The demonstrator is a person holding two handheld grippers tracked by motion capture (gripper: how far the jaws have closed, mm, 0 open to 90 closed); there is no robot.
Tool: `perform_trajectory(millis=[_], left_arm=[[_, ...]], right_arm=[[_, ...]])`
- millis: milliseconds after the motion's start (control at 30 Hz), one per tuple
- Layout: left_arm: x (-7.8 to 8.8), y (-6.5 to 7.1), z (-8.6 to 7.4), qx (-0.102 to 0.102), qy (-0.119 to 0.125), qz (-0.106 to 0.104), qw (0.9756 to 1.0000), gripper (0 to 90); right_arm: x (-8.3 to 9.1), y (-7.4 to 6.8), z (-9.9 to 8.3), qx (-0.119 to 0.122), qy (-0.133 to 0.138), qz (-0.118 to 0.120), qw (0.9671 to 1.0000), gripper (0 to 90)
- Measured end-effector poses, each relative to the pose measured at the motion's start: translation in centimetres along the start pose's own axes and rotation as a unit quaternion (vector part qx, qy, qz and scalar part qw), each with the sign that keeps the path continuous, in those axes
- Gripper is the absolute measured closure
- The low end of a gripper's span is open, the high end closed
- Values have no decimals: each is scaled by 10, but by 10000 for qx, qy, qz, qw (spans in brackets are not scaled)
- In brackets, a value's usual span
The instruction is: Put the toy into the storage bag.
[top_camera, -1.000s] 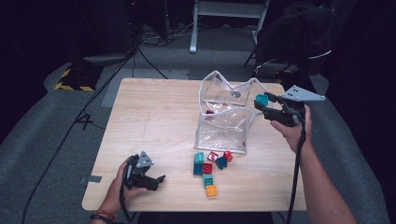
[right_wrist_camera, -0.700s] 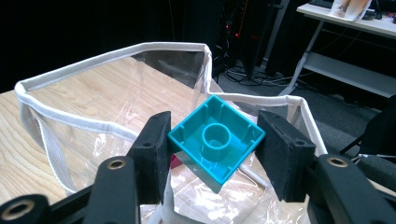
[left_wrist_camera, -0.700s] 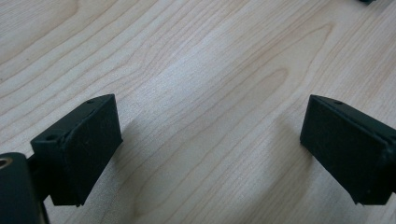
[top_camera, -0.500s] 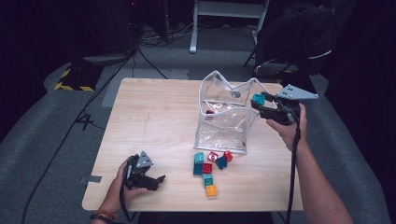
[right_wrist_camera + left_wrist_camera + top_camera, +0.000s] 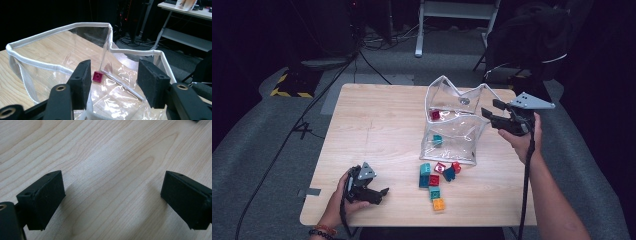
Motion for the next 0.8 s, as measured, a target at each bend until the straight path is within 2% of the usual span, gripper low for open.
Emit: perform_trajectory(millis=[233, 433, 633, 800], left_arm=[[0, 0, 0, 3, 2, 2, 10000, 56], [0, 0, 0, 3, 1, 2, 10000, 56], [0, 0, 0, 3, 1, 2, 10000, 56], [0, 0, 0, 3, 1, 2, 10000, 56]], right_arm=[[14, -4, 3, 47, 137, 66, 9999, 458], [33, -15, 4, 146, 272, 252, 9992, 461], [45, -23, 2, 270, 287, 349, 9986, 461], [55, -34, -3, 326, 277, 554, 9975, 456]])
Point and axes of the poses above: each handheld gripper's, and its own axes: x roughly backward along the jaws, z roughly out of its top, y roughly to its right, the point moved 9 cm from there along -x, roughly forward along the jaws, and after that the axes turned 12 degrees about -x, right-handed, at the moved point
